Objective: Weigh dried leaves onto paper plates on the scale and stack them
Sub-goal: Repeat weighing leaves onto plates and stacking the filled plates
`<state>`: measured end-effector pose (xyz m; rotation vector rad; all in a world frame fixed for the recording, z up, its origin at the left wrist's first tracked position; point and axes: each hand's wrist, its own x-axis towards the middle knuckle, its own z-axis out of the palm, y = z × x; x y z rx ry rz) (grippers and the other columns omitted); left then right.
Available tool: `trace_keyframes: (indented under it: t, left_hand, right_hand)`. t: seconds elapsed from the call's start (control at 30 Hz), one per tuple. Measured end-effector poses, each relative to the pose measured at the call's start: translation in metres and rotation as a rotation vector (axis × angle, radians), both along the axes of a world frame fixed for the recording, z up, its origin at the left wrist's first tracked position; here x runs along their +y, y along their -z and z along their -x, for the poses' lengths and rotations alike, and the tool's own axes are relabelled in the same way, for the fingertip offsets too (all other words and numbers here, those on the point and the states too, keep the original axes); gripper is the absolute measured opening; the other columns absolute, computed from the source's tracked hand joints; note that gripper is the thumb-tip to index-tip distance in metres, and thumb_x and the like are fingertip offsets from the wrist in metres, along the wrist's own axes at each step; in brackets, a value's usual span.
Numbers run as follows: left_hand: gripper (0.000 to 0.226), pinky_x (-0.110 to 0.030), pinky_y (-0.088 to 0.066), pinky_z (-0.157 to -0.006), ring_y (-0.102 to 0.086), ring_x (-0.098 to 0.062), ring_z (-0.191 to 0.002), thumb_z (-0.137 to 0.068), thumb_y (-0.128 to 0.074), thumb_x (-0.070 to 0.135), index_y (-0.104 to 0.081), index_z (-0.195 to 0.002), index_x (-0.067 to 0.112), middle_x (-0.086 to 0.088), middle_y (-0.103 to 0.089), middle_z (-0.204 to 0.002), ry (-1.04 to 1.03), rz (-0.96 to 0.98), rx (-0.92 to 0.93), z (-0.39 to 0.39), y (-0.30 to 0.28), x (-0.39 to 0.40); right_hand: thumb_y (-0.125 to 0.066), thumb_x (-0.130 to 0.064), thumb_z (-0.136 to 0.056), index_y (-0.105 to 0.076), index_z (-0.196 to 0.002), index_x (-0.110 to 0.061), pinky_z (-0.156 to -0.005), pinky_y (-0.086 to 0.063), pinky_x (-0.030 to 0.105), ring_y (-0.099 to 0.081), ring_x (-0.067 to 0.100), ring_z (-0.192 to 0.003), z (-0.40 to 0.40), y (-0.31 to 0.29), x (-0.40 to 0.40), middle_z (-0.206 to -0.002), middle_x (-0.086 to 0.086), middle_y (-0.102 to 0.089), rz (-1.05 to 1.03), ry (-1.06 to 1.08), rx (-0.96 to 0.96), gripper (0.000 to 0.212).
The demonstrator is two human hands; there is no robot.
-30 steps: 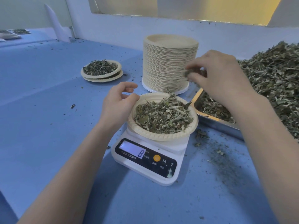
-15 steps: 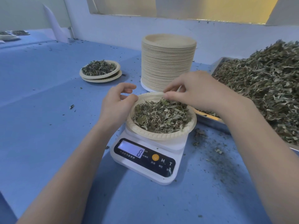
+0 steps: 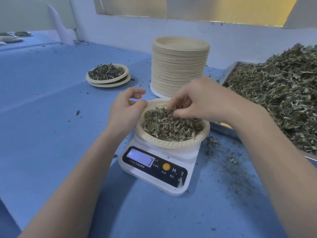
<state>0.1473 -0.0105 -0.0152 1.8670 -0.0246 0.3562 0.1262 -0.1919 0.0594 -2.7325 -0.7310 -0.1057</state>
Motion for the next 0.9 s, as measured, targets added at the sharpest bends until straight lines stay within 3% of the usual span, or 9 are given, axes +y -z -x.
trace_keyframes:
  t: [0.07, 0.2, 0.37, 0.47, 0.53, 0.57, 0.63, 0.73, 0.9]
  left_hand:
    - [0.024, -0.026, -0.043, -0.077, -0.054, -0.004, -0.085, -0.076, -0.06, 0.024, -0.062, -0.097, 0.036, 0.01, -0.057, -0.104, -0.002, 0.0, -0.005, 0.0, 0.001, 0.0]
    - [0.024, -0.023, -0.04, -0.074, -0.053, -0.001, -0.081, -0.083, -0.06, 0.017, -0.062, -0.097, 0.036, 0.011, -0.056, -0.104, -0.006, -0.016, -0.02, -0.002, 0.002, 0.001]
    - [0.024, -0.023, -0.039, -0.073, -0.053, -0.003, -0.082, -0.084, -0.059, 0.016, -0.062, -0.098, 0.035, 0.011, -0.056, -0.104, -0.014, -0.023, -0.019, -0.002, 0.002, 0.0]
    - [0.024, -0.024, -0.04, -0.075, -0.054, -0.006, -0.086, -0.085, -0.058, 0.016, -0.063, -0.102, 0.032, 0.01, -0.057, -0.104, -0.016, -0.025, -0.016, -0.002, 0.002, 0.0]
    - [0.024, -0.025, -0.042, -0.078, -0.055, -0.006, -0.088, -0.086, -0.057, 0.016, -0.064, -0.103, 0.031, 0.011, -0.057, -0.102, -0.005, -0.001, 0.01, -0.001, 0.0, 0.0]
    - [0.024, -0.026, -0.043, -0.081, -0.056, -0.005, -0.09, -0.087, -0.056, 0.017, -0.064, -0.105, 0.03, 0.013, -0.058, -0.101, 0.013, 0.02, 0.037, -0.001, -0.001, 0.001]
    - [0.025, -0.029, -0.043, -0.09, -0.057, -0.005, -0.099, -0.09, -0.053, 0.02, -0.064, -0.11, 0.029, 0.012, -0.061, -0.107, 0.077, 0.054, 0.11, -0.001, -0.003, 0.001]
    - [0.03, -0.035, -0.04, -0.103, -0.054, -0.011, -0.115, -0.094, -0.048, 0.026, -0.061, -0.121, 0.027, 0.006, -0.06, -0.122, 0.183, 0.049, 0.219, 0.0, -0.003, -0.003]
    - [0.031, -0.039, -0.04, -0.105, -0.054, -0.017, -0.116, -0.095, -0.048, 0.022, -0.057, -0.125, 0.023, -0.001, -0.059, -0.124, 0.164, 0.076, 0.227, 0.003, -0.002, -0.013]
  right_hand:
    - [-0.073, -0.02, -0.079, -0.075, -0.092, -0.03, -0.067, -0.041, 0.005, -0.059, -0.002, -0.068, 0.0, -0.004, -0.003, -0.064, -0.022, -0.058, -0.079, 0.023, -0.064, 0.017]
    - [-0.073, -0.022, -0.08, -0.074, -0.096, -0.029, -0.071, -0.044, 0.009, -0.062, 0.002, -0.074, 0.001, -0.008, -0.007, -0.073, -0.015, -0.064, -0.157, 0.049, -0.125, 0.018]
    - [-0.076, -0.03, -0.077, -0.071, -0.099, -0.035, -0.064, -0.037, 0.0, -0.057, -0.009, -0.072, 0.001, -0.011, -0.009, -0.082, -0.021, -0.064, -0.122, 0.014, -0.069, 0.023]
    - [-0.074, -0.049, -0.071, -0.063, -0.113, -0.044, -0.067, -0.036, 0.002, -0.056, -0.007, -0.084, 0.001, -0.011, -0.011, -0.104, -0.023, -0.062, -0.027, 0.0, 0.068, 0.044]
    - [-0.07, -0.067, -0.057, -0.046, -0.133, -0.046, -0.086, -0.032, 0.005, -0.051, -0.001, -0.113, 0.0, -0.011, -0.018, -0.131, -0.02, -0.05, 0.073, 0.036, 0.162, 0.083]
    - [-0.069, -0.074, -0.046, -0.029, -0.143, -0.044, -0.099, -0.026, 0.013, -0.037, 0.003, -0.131, 0.0, -0.011, -0.023, -0.146, -0.018, -0.034, 0.154, 0.061, 0.23, 0.109]
    - [-0.07, -0.077, -0.027, 0.004, -0.147, -0.043, -0.113, -0.011, 0.026, -0.008, 0.004, -0.143, 0.001, -0.01, -0.029, -0.156, -0.02, 0.0, 0.289, 0.087, 0.392, 0.145]
    - [-0.079, -0.069, -0.024, 0.02, -0.142, -0.048, -0.118, -0.014, 0.039, -0.002, 0.007, -0.145, -0.002, -0.003, -0.033, -0.157, -0.017, 0.006, 0.304, 0.078, 0.54, 0.155]
    - [-0.085, -0.061, -0.031, 0.012, -0.145, -0.046, -0.109, -0.02, 0.023, -0.014, -0.001, -0.138, -0.007, 0.007, -0.036, -0.157, -0.016, -0.009, 0.184, 0.044, 0.489, 0.15]
